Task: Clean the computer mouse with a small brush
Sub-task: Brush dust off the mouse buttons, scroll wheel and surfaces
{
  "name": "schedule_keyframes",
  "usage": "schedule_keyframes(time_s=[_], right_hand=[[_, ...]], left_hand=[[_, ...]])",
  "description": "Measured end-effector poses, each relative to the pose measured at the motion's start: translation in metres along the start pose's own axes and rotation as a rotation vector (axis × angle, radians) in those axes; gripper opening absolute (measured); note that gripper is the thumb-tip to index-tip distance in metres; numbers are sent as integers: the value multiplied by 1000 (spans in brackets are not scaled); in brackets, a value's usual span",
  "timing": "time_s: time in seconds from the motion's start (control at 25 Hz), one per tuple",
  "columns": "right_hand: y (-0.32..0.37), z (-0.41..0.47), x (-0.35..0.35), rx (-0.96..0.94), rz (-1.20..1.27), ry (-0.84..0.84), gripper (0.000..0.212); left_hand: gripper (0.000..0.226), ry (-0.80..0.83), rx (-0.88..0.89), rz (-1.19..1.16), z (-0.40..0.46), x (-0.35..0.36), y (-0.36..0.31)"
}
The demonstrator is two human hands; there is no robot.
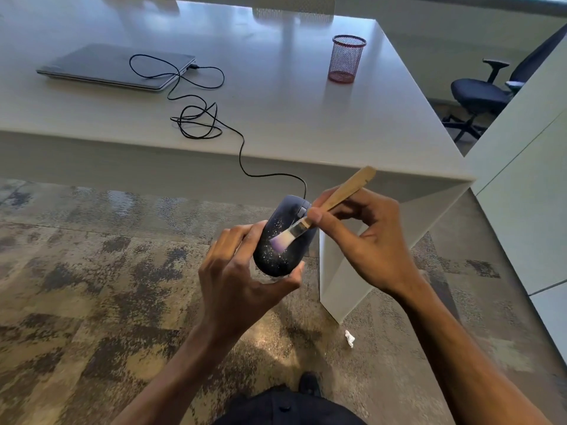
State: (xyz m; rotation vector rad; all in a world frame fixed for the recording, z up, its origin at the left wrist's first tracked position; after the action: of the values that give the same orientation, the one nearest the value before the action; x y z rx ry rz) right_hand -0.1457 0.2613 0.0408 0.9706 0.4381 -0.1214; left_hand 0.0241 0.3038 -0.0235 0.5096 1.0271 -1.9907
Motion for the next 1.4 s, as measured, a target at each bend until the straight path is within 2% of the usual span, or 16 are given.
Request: schedule_keyframes(time_s=[0.2,0.32,0.4,0.56,0.72,0.92,1.04,1.12,1.28,1.4], right_hand=[[-2,7,-13,27,-56,-184,11],[2,6,-6,-24,24,-62,9],[-3,7,-2,26,-1,-21,10],[-10,12,-14,73,-77,-218,8],[-11,10,-5,52,8,-113,13],[-22,17,-20,123,-99,-264,8],[-19,14,-22,65,-18,-211,8],[-15,13,-19,41,-58,-143,5],[-13,16,-28,42,-214,-254,8],[-9,15,-28,-4,-132,-240,7]], left_hand=[[70,-10,3,2,0,-1,-3],[70,-10,9,0,-1,-2,-4],[69,-14,16,-2,0,-3,-4],[70,7,17,-2,-2,-1,-4],[71,6,19,-8,-3,0,-3],[71,6,20,0,-4,0,-4],[69,-2,20,-1,-4,-1,-4],[69,-5,20,1,-4,-1,-4],[69,-12,24,-12,-4,-2,-7],[68,-18,26,-21,-3,-4,-9]])
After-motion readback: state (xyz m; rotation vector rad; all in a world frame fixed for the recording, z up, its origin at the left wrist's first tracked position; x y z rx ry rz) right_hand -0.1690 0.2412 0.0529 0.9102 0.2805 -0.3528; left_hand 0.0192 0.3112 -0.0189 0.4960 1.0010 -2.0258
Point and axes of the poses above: each hand's wrist, its own z-axis towards the middle knuckle, its own x-axis out of the palm, y = z × x, the point moved 5 cm from there along z, towards the middle knuckle, and after that the axes turned 4 degrees about y, right-handed, at the moved point
